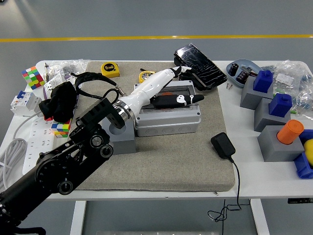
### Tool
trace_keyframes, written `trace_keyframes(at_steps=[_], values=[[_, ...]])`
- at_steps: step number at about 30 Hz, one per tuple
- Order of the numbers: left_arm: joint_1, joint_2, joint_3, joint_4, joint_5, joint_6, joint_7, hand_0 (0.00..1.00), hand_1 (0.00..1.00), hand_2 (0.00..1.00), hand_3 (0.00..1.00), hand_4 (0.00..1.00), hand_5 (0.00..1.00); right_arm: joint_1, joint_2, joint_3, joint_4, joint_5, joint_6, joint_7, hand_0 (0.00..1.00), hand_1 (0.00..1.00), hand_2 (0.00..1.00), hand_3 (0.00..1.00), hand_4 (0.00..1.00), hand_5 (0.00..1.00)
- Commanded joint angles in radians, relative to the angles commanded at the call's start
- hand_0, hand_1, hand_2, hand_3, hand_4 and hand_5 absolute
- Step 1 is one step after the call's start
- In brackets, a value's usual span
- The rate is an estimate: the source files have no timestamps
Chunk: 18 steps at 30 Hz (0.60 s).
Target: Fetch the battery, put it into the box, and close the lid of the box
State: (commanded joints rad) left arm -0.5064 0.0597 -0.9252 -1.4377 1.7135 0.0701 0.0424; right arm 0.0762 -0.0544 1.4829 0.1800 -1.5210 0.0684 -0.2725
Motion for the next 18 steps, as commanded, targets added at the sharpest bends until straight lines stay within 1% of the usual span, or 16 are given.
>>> trace_keyframes(at_steps=[1, 6, 7, 11, 12, 13, 14, 18], values=[[0.019, 0.002, -0.024, -0.01, -0.023, 0.015, -0.023, 0.773, 0.854, 0.813, 0.822, 0.998, 0.792, 0.0, 0.0, 0.002, 0.0, -0.002, 0.0, 0.0, 0.643, 0.662, 0.672, 0.576, 0.971, 0.579], [0.118, 0.002, -0.153, -0.03, -0.156, 0.076, -0.142, 0.773, 0.854, 0.813, 0.822, 0.998, 0.792, -0.001, 0.001, 0.005, 0.0, -0.004, 0.0, 0.0, 0.643, 0.662, 0.672, 0.576, 0.971, 0.579], [0.139, 0.0, -0.182, -0.032, -0.185, 0.082, -0.163, 0.732, 0.818, 0.784, 0.784, 0.998, 0.714, -0.001, 0.0, 0.006, 0.0, -0.004, 0.0, 0.001, 0.642, 0.663, 0.672, 0.576, 0.971, 0.579], [0.218, -0.004, -0.292, -0.037, -0.274, 0.087, -0.231, 0.732, 0.818, 0.784, 0.784, 0.998, 0.714, 0.0, -0.003, 0.013, 0.0, -0.006, -0.001, 0.001, 0.642, 0.663, 0.672, 0.576, 0.971, 0.579], [0.234, -0.005, -0.311, -0.036, -0.295, 0.086, -0.245, 0.732, 0.818, 0.784, 0.784, 0.998, 0.714, 0.001, -0.004, 0.015, 0.0, -0.005, -0.001, 0.001, 0.642, 0.663, 0.672, 0.576, 0.971, 0.579], [0.248, -0.005, -0.328, -0.035, -0.315, 0.085, -0.254, 0.689, 0.79, 0.762, 0.764, 0.998, 0.671, 0.001, -0.005, 0.019, 0.0, -0.006, -0.002, 0.001, 0.641, 0.663, 0.672, 0.576, 0.971, 0.579], [0.265, -0.004, -0.347, -0.034, -0.334, 0.086, -0.263, 0.689, 0.79, 0.762, 0.764, 0.998, 0.671, 0.002, -0.006, 0.023, 0.0, -0.007, -0.002, 0.0, 0.641, 0.663, 0.672, 0.576, 0.971, 0.579], [0.312, 0.003, -0.393, -0.037, -0.362, 0.093, -0.273, 0.689, 0.79, 0.762, 0.764, 0.998, 0.671, 0.003, -0.007, 0.038, 0.0, -0.016, -0.002, -0.002, 0.641, 0.663, 0.672, 0.576, 0.971, 0.579]])
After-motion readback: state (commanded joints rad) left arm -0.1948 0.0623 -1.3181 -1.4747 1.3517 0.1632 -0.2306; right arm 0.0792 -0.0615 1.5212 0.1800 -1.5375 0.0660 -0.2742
